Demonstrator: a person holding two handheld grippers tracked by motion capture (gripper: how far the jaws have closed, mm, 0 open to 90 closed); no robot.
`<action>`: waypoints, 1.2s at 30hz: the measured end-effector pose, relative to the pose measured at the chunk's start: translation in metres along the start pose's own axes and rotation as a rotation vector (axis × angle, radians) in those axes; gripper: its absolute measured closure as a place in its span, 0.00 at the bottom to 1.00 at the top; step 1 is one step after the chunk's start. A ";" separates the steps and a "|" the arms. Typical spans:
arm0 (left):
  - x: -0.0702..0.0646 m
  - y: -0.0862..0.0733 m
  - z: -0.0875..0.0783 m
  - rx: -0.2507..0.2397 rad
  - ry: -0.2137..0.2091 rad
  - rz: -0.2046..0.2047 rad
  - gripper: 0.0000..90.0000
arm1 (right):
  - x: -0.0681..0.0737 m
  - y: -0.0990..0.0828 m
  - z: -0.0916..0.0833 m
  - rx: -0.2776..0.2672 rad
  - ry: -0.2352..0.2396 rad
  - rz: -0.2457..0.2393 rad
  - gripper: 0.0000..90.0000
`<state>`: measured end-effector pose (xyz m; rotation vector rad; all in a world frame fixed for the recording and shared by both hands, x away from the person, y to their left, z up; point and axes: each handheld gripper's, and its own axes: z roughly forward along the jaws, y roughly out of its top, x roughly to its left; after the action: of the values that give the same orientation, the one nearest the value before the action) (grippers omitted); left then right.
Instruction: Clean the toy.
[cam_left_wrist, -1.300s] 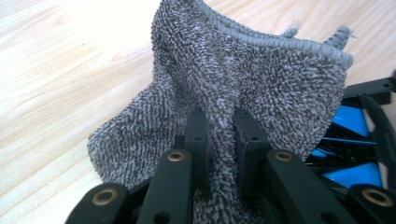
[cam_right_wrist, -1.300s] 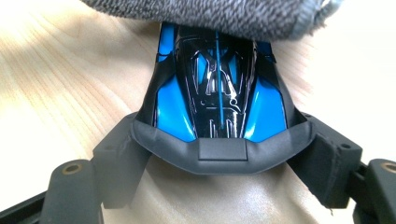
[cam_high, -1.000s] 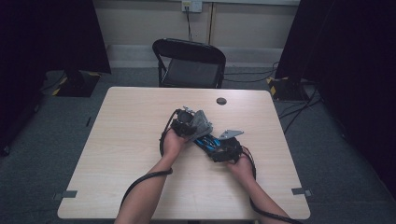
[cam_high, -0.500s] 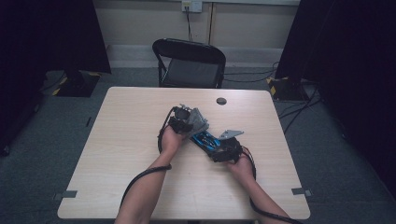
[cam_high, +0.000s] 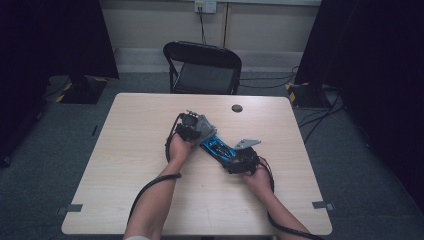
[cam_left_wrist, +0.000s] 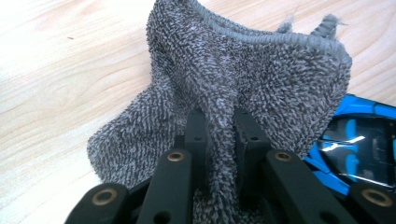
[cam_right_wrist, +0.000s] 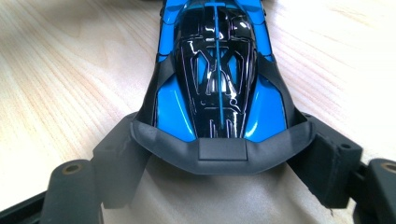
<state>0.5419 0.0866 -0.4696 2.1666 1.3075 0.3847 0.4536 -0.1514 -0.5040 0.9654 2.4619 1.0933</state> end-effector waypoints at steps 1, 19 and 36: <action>0.001 0.000 0.000 0.002 -0.002 -0.005 0.87 | 0.000 0.000 0.000 0.000 0.000 0.000 0.27; 0.018 -0.006 -0.006 0.020 0.036 -0.016 0.87 | 0.000 0.000 0.000 0.000 0.000 0.001 0.27; 0.033 -0.033 -0.051 -0.034 0.019 -0.008 0.87 | 0.000 0.000 0.000 0.000 0.000 0.001 0.27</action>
<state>0.5079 0.1438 -0.4503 2.1342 1.3101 0.4225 0.4536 -0.1514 -0.5040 0.9673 2.4612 1.0938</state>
